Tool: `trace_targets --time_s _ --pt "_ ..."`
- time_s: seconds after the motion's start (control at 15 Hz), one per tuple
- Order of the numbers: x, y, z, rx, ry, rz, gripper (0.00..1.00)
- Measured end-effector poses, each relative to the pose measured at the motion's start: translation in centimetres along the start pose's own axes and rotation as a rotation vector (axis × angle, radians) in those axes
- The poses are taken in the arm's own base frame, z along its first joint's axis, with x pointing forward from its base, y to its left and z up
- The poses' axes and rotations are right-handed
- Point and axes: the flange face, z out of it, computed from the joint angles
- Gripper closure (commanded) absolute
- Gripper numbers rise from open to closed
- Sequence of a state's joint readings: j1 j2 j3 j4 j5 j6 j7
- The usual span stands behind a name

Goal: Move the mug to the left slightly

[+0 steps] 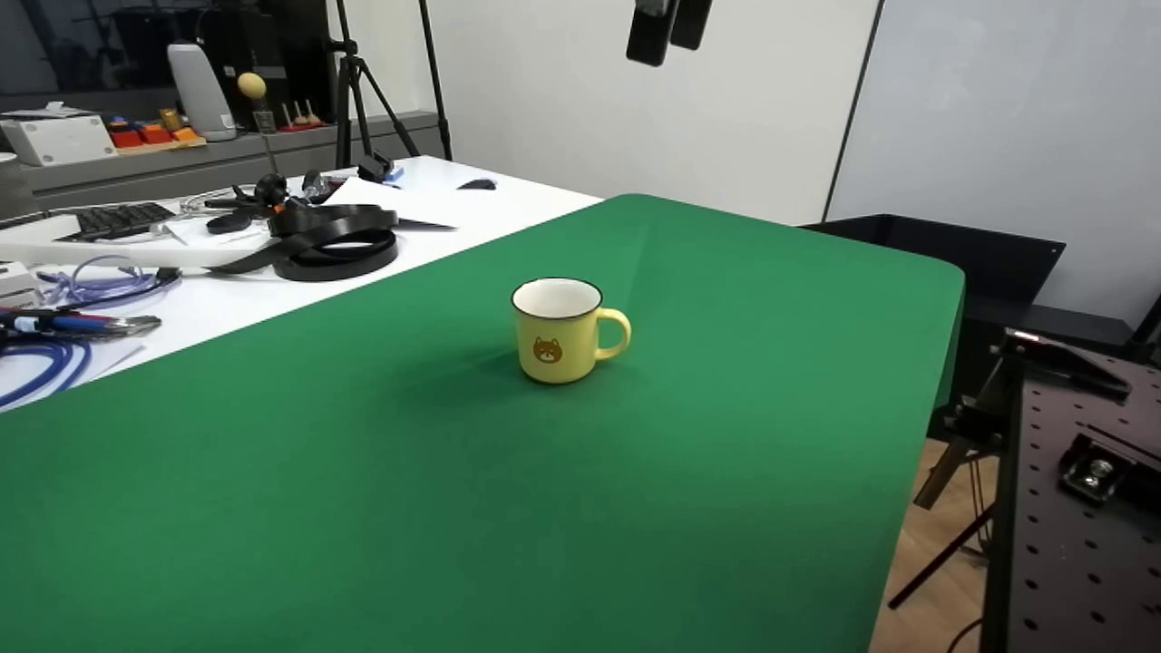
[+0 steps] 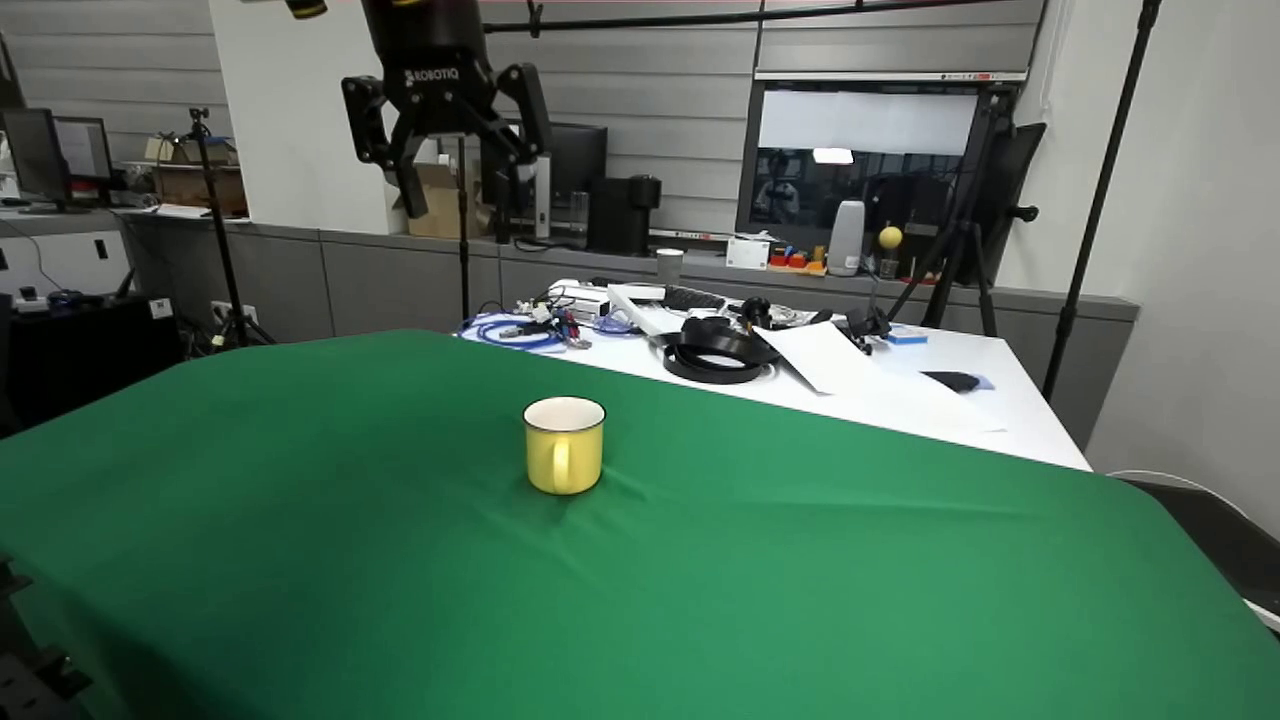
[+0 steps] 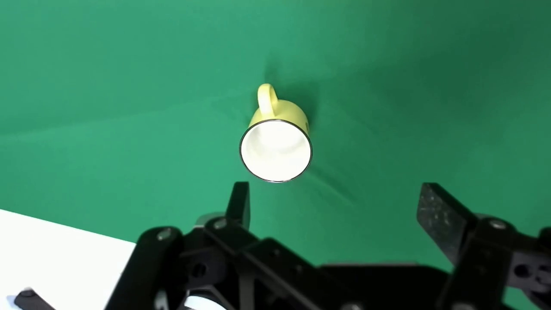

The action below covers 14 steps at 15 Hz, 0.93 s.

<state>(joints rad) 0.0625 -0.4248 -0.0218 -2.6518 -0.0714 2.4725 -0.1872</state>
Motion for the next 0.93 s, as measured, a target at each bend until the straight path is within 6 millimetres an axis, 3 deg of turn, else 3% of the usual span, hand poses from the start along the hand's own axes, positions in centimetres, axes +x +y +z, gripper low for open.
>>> trace_targets --time_s 0.2,0.67,0.93 --pt "-0.4 -0.3 2.6 -0.025 0.029 -0.034 0.00" --pt "-1.5 -0.3 12.1 -0.036 0.015 -0.090 0.00" --pt "-1.3 -0.4 12.7 -0.033 0.010 -0.093 0.00"
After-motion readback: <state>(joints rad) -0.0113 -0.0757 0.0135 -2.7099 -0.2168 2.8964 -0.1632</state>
